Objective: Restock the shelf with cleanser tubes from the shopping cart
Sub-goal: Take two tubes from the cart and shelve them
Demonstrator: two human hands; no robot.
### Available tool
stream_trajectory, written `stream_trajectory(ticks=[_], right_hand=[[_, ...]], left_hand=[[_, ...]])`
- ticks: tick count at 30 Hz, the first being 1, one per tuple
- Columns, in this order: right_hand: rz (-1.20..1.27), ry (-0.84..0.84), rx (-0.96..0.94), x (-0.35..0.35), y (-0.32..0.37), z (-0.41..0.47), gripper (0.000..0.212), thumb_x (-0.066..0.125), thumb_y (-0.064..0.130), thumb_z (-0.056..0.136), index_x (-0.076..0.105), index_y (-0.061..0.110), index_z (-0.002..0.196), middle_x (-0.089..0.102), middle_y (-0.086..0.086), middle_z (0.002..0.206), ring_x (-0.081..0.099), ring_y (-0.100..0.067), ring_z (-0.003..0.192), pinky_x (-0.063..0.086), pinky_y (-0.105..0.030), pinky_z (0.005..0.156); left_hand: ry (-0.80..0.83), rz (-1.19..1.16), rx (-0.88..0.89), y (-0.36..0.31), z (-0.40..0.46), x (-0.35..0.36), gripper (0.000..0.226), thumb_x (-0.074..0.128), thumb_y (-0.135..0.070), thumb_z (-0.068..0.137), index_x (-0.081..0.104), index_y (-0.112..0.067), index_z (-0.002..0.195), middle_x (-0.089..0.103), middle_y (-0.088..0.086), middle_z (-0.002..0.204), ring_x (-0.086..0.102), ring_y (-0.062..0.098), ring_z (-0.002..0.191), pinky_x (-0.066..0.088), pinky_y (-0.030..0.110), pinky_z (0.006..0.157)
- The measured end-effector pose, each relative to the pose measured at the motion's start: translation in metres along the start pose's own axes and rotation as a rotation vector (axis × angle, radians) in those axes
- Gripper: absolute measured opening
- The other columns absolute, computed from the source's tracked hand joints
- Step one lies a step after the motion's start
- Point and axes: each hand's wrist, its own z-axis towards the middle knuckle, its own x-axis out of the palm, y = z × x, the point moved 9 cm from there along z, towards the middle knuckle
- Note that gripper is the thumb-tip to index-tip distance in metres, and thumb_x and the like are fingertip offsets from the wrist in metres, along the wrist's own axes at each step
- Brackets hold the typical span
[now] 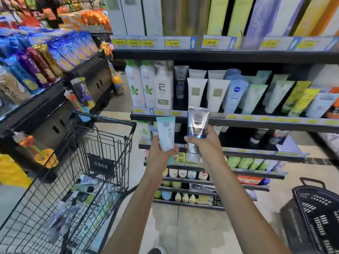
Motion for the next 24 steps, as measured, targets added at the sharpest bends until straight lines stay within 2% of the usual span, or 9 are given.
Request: stream_trajectory(ticks=[3, 5, 7, 9, 11, 14, 18, 22, 24], right_hand=[[0.007, -0.044, -0.040, 0.019, 0.011, 0.025, 0.047, 0.085, 0.001, 0.076, 0.063, 0.027, 0.108, 0.074, -0.001, 0.106, 0.071, -0.021, 0.101, 0.056, -0.044, 0.098], [0.007, -0.066, -0.067, 0.030, 0.018, 0.040, 0.047, 0.083, -0.001, 0.077, 0.062, 0.026, 0.109, 0.074, -0.002, 0.107, 0.070, -0.019, 0.100, 0.056, -0.038, 0.091], [-0.004, -0.082, -0.090, 0.042, 0.025, 0.052, 0.047, 0.082, -0.002, 0.078, 0.061, 0.027, 0.108, 0.074, -0.002, 0.108, 0.070, -0.018, 0.099, 0.055, -0.031, 0.083], [-0.011, -0.101, -0.114, 0.053, 0.030, 0.064, 0.047, 0.082, -0.001, 0.078, 0.060, 0.028, 0.107, 0.073, 0.000, 0.108, 0.070, -0.016, 0.100, 0.055, -0.032, 0.086], [-0.035, -0.122, -0.129, 0.061, 0.033, 0.075, 0.046, 0.083, 0.002, 0.077, 0.060, 0.027, 0.107, 0.073, 0.003, 0.107, 0.070, -0.015, 0.099, 0.056, -0.034, 0.090], [-0.078, -0.161, -0.154, 0.068, 0.038, 0.089, 0.044, 0.081, 0.002, 0.076, 0.060, 0.022, 0.109, 0.072, 0.000, 0.105, 0.070, -0.018, 0.099, 0.057, -0.036, 0.089], [-0.111, -0.213, -0.210, 0.075, 0.051, 0.106, 0.043, 0.077, 0.001, 0.079, 0.058, 0.021, 0.112, 0.071, 0.002, 0.104, 0.068, -0.013, 0.096, 0.052, -0.020, 0.073], [-0.114, -0.240, -0.226, 0.080, 0.053, 0.122, 0.045, 0.076, 0.001, 0.079, 0.059, 0.021, 0.115, 0.071, 0.004, 0.105, 0.068, -0.012, 0.099, 0.053, -0.027, 0.080], [-0.105, -0.254, -0.231, 0.082, 0.052, 0.130, 0.045, 0.076, 0.004, 0.079, 0.058, 0.022, 0.116, 0.071, 0.005, 0.107, 0.068, -0.012, 0.100, 0.056, -0.032, 0.085]], left_hand=[[0.014, -0.015, 0.010, -0.003, 0.020, -0.012, 0.055, 0.077, 0.002, 0.084, 0.056, -0.026, 0.126, 0.072, 0.012, 0.108, 0.071, 0.022, 0.091, 0.061, 0.040, 0.077], [0.021, -0.025, 0.012, -0.005, 0.032, -0.021, 0.054, 0.076, 0.003, 0.083, 0.056, -0.024, 0.126, 0.072, 0.013, 0.109, 0.072, 0.023, 0.091, 0.060, 0.035, 0.074], [0.028, -0.050, -0.003, -0.002, 0.044, -0.030, 0.055, 0.076, 0.005, 0.083, 0.056, -0.022, 0.126, 0.073, 0.014, 0.108, 0.073, 0.024, 0.090, 0.061, 0.039, 0.076], [0.043, -0.053, -0.012, 0.000, 0.055, -0.037, 0.058, 0.075, 0.005, 0.083, 0.055, -0.022, 0.130, 0.074, 0.013, 0.106, 0.072, 0.025, 0.089, 0.061, 0.046, 0.078], [0.048, -0.043, -0.005, -0.001, 0.064, -0.044, 0.059, 0.074, 0.005, 0.084, 0.054, -0.021, 0.133, 0.074, 0.013, 0.106, 0.073, 0.025, 0.091, 0.061, 0.041, 0.074], [0.058, -0.047, -0.002, 0.000, 0.073, -0.051, 0.054, 0.075, 0.003, 0.086, 0.055, -0.019, 0.131, 0.073, 0.012, 0.109, 0.073, 0.027, 0.094, 0.059, 0.033, 0.070], [0.062, -0.056, -0.013, 0.001, 0.085, -0.057, 0.052, 0.077, 0.000, 0.085, 0.057, -0.023, 0.127, 0.073, 0.011, 0.112, 0.073, 0.027, 0.097, 0.059, 0.033, 0.073], [0.065, -0.062, 0.004, -0.006, 0.093, -0.059, 0.052, 0.075, 0.004, 0.084, 0.057, -0.021, 0.126, 0.073, 0.012, 0.108, 0.072, 0.022, 0.091, 0.056, 0.025, 0.068], [0.072, -0.072, 0.009, -0.009, 0.097, -0.061, 0.050, 0.073, 0.005, 0.086, 0.057, -0.021, 0.126, 0.073, 0.014, 0.107, 0.071, 0.020, 0.086, 0.056, 0.026, 0.068]])
